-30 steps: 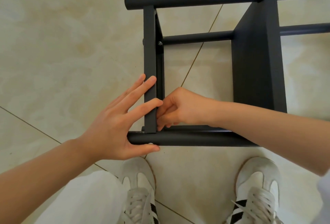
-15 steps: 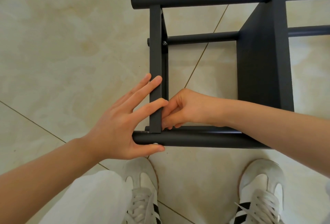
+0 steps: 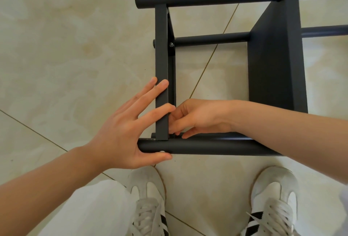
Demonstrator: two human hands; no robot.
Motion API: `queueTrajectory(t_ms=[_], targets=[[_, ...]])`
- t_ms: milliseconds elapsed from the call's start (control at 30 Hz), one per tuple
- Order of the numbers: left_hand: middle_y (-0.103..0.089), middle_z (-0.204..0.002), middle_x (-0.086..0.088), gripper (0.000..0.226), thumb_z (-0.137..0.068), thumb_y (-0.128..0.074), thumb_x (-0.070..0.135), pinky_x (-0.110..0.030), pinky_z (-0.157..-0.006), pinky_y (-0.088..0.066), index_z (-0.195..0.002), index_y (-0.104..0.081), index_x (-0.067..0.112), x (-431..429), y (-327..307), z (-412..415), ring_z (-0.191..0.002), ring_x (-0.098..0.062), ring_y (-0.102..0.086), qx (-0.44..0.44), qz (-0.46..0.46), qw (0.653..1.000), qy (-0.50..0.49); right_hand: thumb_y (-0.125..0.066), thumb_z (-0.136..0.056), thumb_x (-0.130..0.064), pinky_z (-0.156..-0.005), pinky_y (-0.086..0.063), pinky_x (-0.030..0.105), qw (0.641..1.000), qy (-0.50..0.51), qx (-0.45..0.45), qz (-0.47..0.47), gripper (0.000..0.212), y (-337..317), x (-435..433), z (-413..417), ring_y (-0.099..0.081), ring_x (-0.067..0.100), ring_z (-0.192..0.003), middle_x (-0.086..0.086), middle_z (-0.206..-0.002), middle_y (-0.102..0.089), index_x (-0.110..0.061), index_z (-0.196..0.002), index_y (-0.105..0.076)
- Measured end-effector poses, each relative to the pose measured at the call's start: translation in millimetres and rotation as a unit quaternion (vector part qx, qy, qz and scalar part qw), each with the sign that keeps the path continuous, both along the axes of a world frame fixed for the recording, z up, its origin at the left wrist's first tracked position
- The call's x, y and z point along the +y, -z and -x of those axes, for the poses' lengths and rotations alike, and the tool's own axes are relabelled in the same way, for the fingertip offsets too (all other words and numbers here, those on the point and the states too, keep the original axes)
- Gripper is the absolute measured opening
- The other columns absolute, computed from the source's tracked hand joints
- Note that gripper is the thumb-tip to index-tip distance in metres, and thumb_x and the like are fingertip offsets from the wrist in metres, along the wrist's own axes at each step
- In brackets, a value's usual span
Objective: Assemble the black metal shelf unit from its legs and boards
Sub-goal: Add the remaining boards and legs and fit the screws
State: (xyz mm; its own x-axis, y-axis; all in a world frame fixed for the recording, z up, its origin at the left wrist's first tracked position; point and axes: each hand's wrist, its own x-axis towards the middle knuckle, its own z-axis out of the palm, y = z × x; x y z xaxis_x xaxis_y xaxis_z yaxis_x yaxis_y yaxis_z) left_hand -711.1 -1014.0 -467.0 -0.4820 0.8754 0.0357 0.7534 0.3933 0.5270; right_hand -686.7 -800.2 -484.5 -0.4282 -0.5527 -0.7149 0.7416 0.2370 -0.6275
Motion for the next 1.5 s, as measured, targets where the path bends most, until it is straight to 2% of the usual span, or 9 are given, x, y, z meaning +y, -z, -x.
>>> queueTrajectory(t_ms=[200, 467, 667, 900, 1100, 1233, 1367, 1500], targets=[[-0.024, -0.164, -0.017, 0.075, -0.087, -0.062, 0.066, -0.035, -0.122, -0.026, -0.137, -0.056, 0.011, -1, 1, 0, -0.154, -0.033, -0.016, 0.001, -0.004, 1.0, 0.001, -0.068, -0.09, -0.021, -0.101, -0.049, 0.038, 1.0, 0.0, -0.022, -0.001, 0.01, 5, -1, 0, -0.06, 0.015, -0.09, 0.002, -0.091, -0.068, -0.013, -0.089, -0.075], [-0.024, -0.164, -0.016, 0.076, -0.087, -0.06, 0.067, -0.034, -0.122, -0.026, -0.139, -0.054, 0.012, -2, 2, 1, -0.154, -0.032, -0.015, 0.013, 0.002, 1.0, 0.003, -0.069, -0.089, -0.024, -0.099, -0.051, 0.037, 0.999, 0.001, -0.033, -0.014, 0.024, 8, -4, 1, -0.062, 0.015, -0.089, 0.004, -0.091, -0.069, -0.003, -0.101, -0.073], [-0.025, -0.163, -0.017, 0.075, -0.086, -0.061, 0.066, -0.035, -0.121, -0.029, -0.137, -0.056, 0.012, 0, 1, -1, -0.154, -0.032, -0.016, 0.01, 0.0, 1.0, 0.0, -0.07, -0.088, -0.022, -0.096, -0.051, 0.033, 0.999, 0.004, -0.045, 0.007, 0.009, 5, 4, 1, -0.062, 0.013, -0.091, 0.001, -0.095, -0.071, -0.017, -0.088, -0.078], [-0.026, -0.163, -0.017, 0.075, -0.087, -0.059, 0.068, -0.032, -0.121, -0.027, -0.137, -0.057, 0.011, 0, 1, -1, -0.154, -0.032, -0.016, 0.01, 0.0, 1.0, -0.005, -0.067, -0.091, -0.014, -0.101, -0.051, 0.041, 0.998, 0.017, -0.055, 0.005, 0.024, 6, -6, 2, -0.063, 0.019, -0.092, 0.01, -0.101, -0.069, 0.0, -0.11, -0.069], [-0.026, -0.163, -0.016, 0.074, -0.087, -0.059, 0.068, -0.035, -0.12, -0.03, -0.138, -0.055, 0.013, -1, 2, -1, -0.154, -0.032, -0.017, 0.013, -0.006, 1.0, -0.002, -0.068, -0.089, -0.015, -0.1, -0.051, 0.039, 0.996, 0.015, -0.075, 0.035, 0.011, 6, 3, 2, -0.063, 0.018, -0.093, 0.008, -0.101, -0.07, -0.01, -0.094, -0.076], [-0.026, -0.163, -0.017, 0.074, -0.087, -0.06, 0.067, -0.037, -0.12, -0.031, -0.137, -0.056, 0.013, -1, 2, -1, -0.154, -0.033, -0.017, 0.01, -0.007, 1.0, -0.003, -0.066, -0.09, -0.015, -0.099, -0.051, 0.04, 0.998, 0.012, -0.065, 0.024, 0.026, 8, -2, 1, -0.063, 0.02, -0.091, 0.011, -0.1, -0.068, 0.004, -0.108, -0.068], [-0.026, -0.163, -0.017, 0.075, -0.086, -0.06, 0.067, -0.036, -0.12, -0.03, -0.136, -0.058, 0.011, 0, 2, -1, -0.154, -0.033, -0.017, 0.009, -0.004, 1.0, -0.005, -0.063, -0.093, -0.014, -0.099, -0.051, 0.041, 0.997, 0.016, -0.064, 0.027, 0.03, 7, -5, 0, -0.062, 0.022, -0.092, 0.014, -0.102, -0.066, 0.007, -0.115, -0.064], [-0.026, -0.163, -0.016, 0.074, -0.086, -0.06, 0.067, -0.035, -0.12, -0.03, -0.137, -0.057, 0.013, -1, 1, -2, -0.154, -0.032, -0.017, 0.01, -0.002, 1.0, -0.004, -0.064, -0.092, -0.013, -0.099, -0.05, 0.041, 0.998, 0.004, -0.054, 0.036, 0.018, 3, 0, 0, -0.062, 0.019, -0.089, 0.011, -0.1, -0.067, 0.0, -0.102, -0.071]])
